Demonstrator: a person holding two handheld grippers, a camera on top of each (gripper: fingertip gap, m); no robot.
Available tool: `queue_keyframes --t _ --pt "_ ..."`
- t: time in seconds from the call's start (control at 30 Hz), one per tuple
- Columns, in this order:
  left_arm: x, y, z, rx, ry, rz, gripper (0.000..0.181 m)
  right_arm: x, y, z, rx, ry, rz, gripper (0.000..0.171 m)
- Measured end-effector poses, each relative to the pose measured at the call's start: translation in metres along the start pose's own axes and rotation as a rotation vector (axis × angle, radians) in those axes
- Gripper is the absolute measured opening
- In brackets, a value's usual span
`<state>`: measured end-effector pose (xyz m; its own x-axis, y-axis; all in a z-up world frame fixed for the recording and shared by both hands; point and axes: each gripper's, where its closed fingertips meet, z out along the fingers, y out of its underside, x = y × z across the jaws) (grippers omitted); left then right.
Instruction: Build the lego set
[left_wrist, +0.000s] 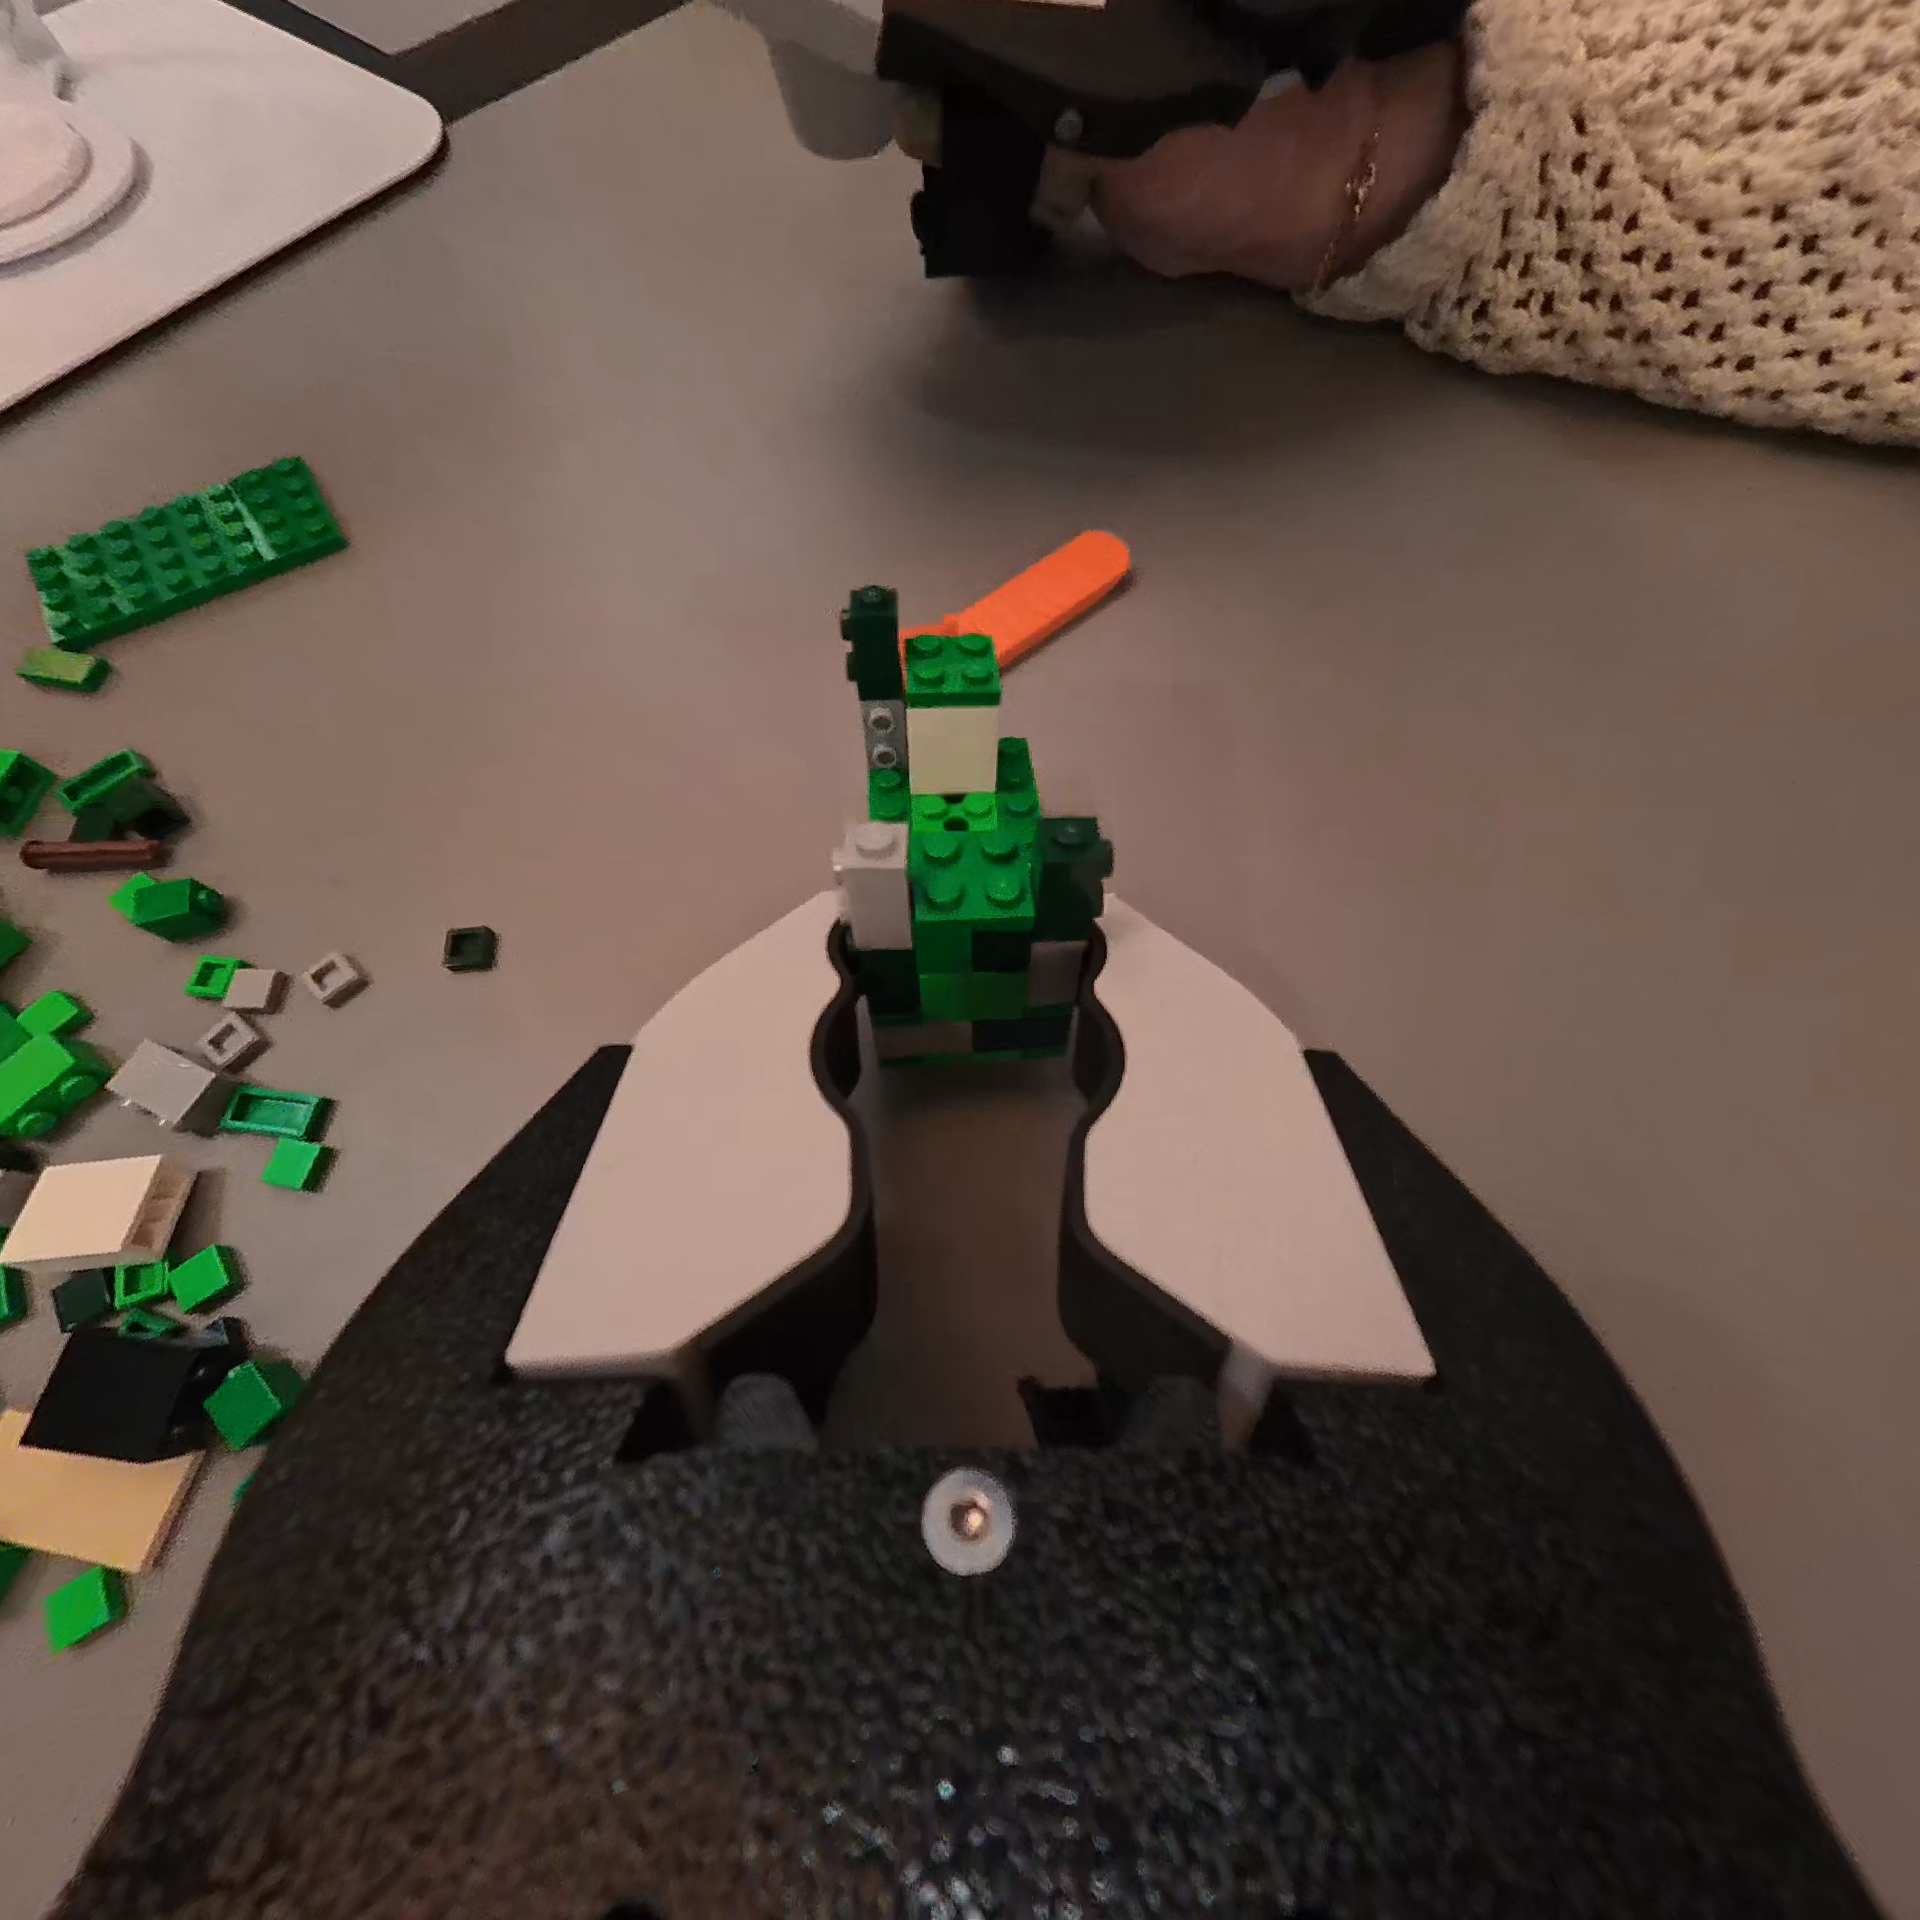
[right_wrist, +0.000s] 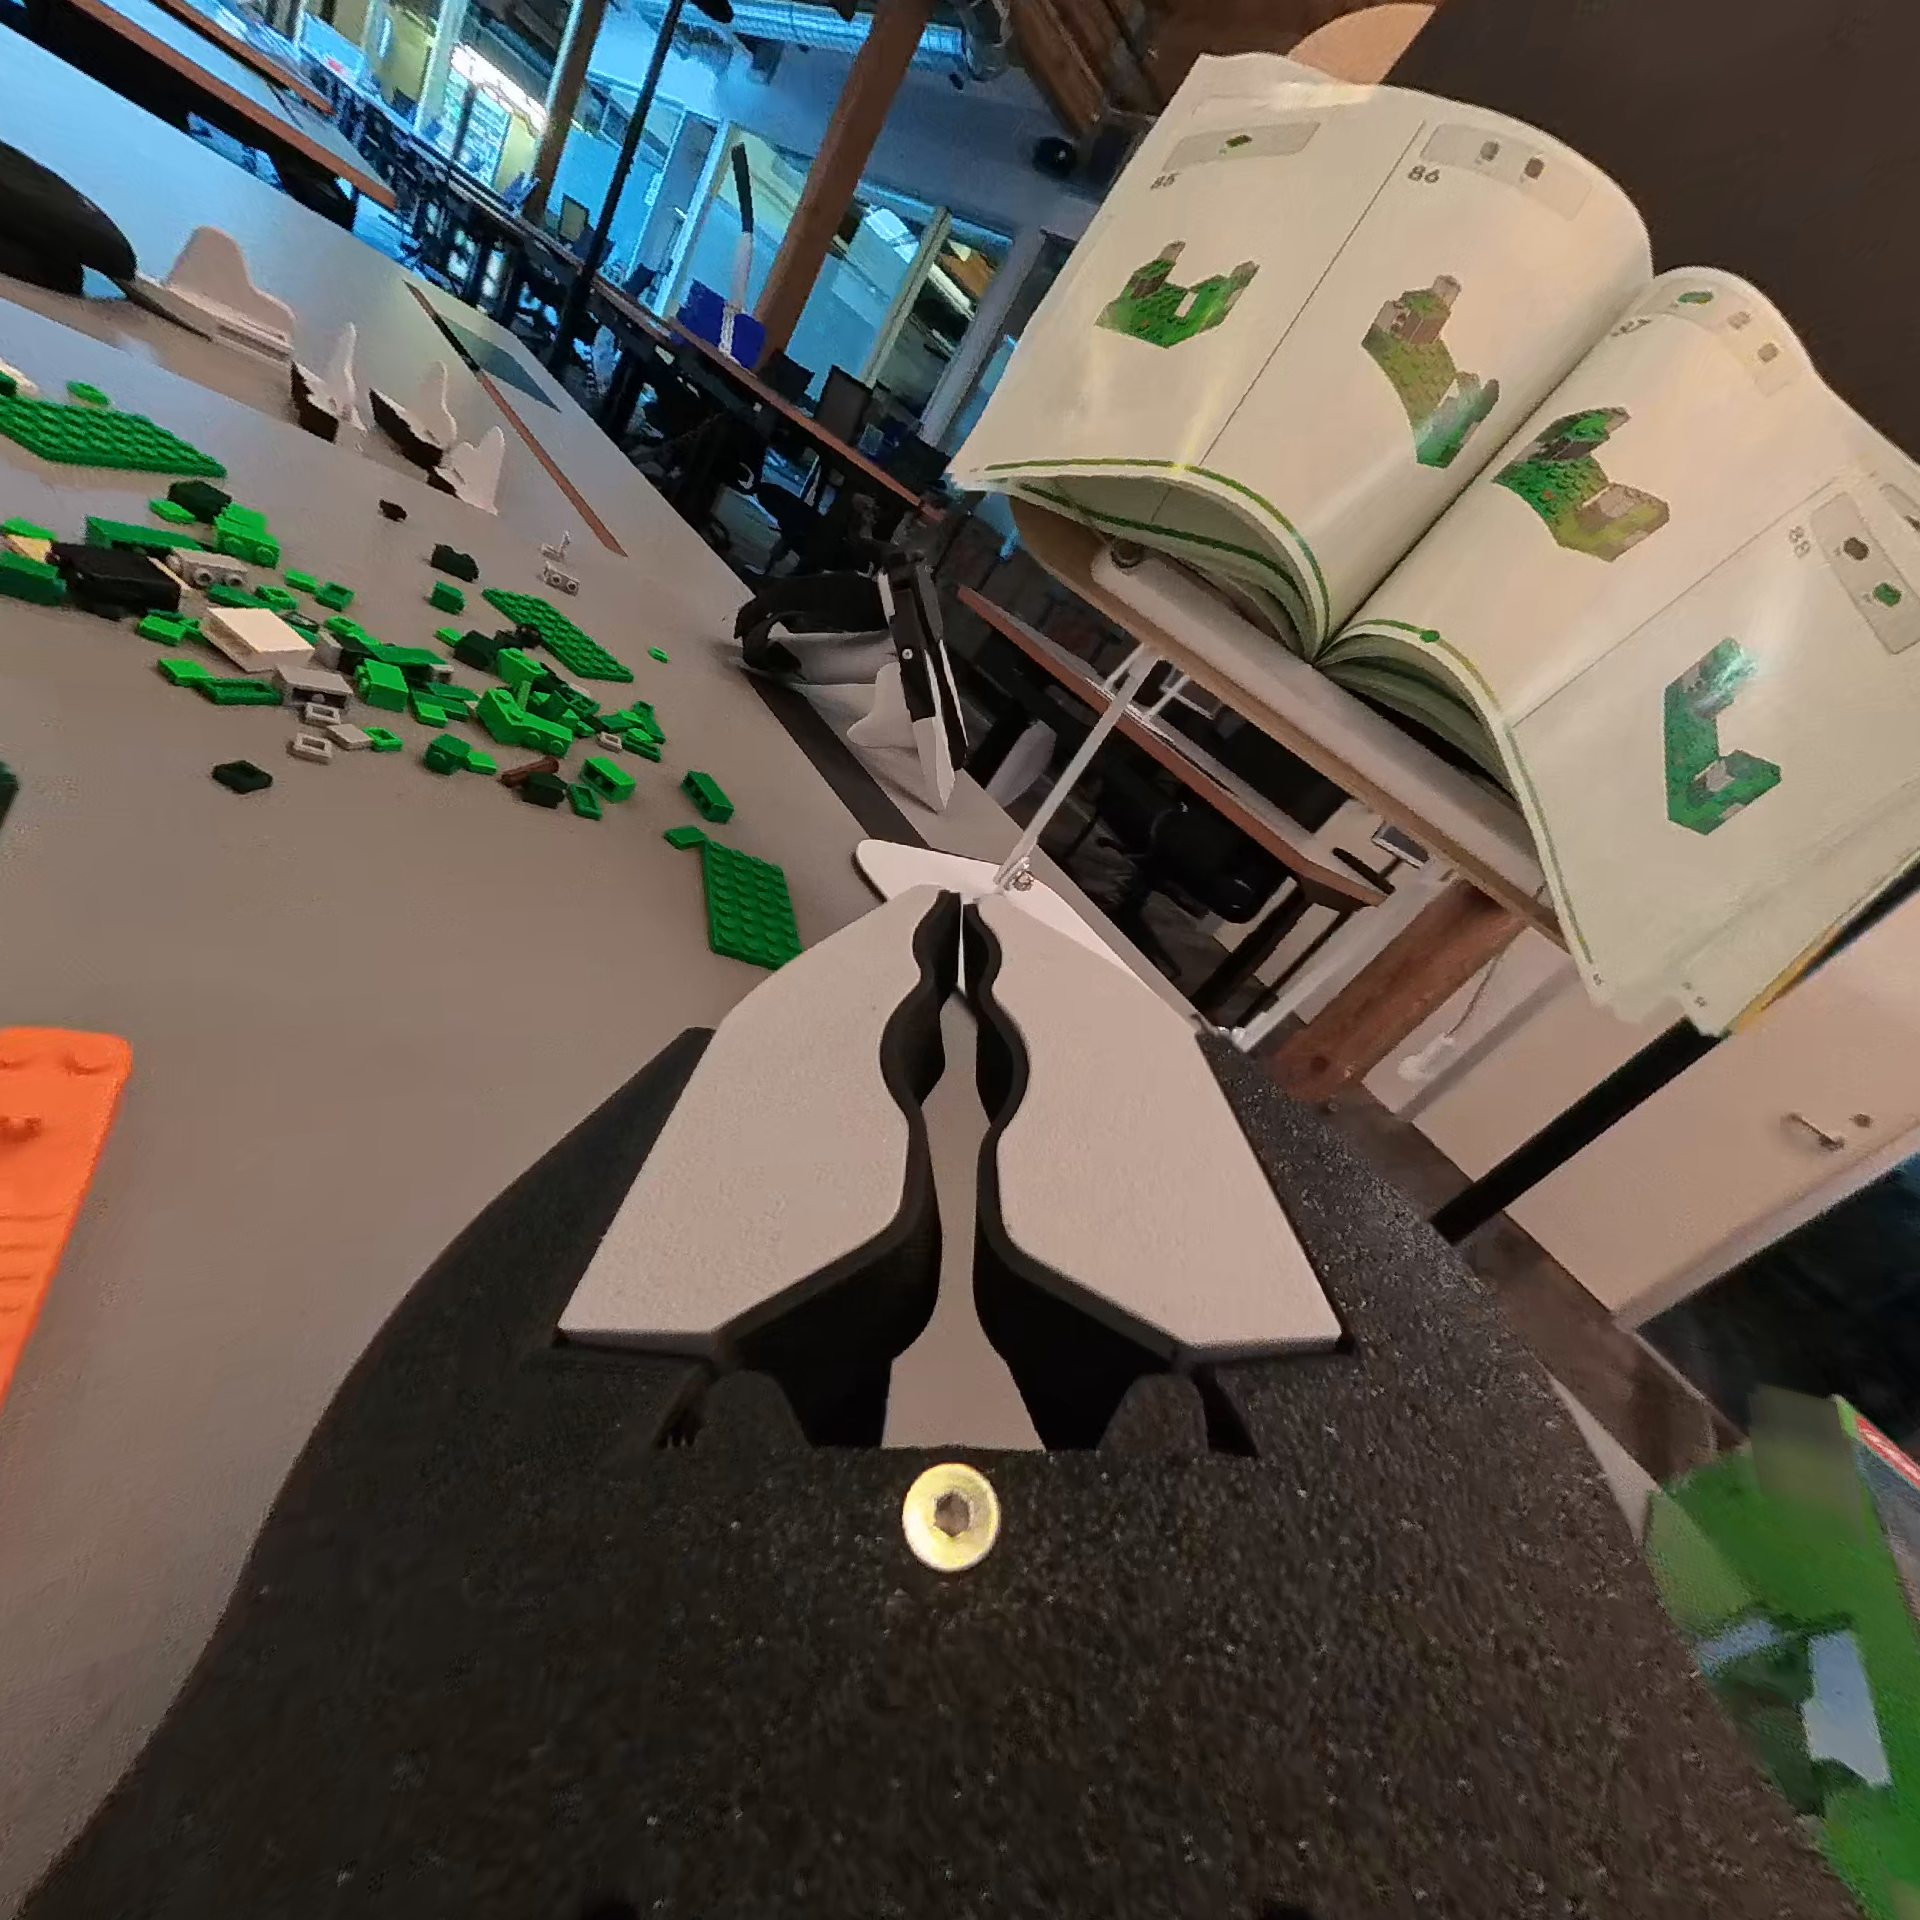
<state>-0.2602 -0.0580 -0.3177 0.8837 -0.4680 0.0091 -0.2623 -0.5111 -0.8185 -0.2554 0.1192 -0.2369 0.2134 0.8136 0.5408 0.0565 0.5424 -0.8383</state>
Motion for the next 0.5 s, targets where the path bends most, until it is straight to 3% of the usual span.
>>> queue_keyframes --t 0.13,0.3,0.5 --pt "0.004 0.003 -0.008 -0.012 -0.012 0.074 0.038 0.002 0.0 -0.003 0.007 -0.02 0.043 0.0" --pt "0.031 0.002 -0.02 0.002 0.102 0.084 0.038 -0.003 0.007 -0.002 -0.039 -0.067 0.058 0.0" --pt "0.031 -0.008 -0.019 0.018 -0.073 0.223 0.038 -0.016 0.012 -0.001 -0.095 -0.109 0.009 0.0"
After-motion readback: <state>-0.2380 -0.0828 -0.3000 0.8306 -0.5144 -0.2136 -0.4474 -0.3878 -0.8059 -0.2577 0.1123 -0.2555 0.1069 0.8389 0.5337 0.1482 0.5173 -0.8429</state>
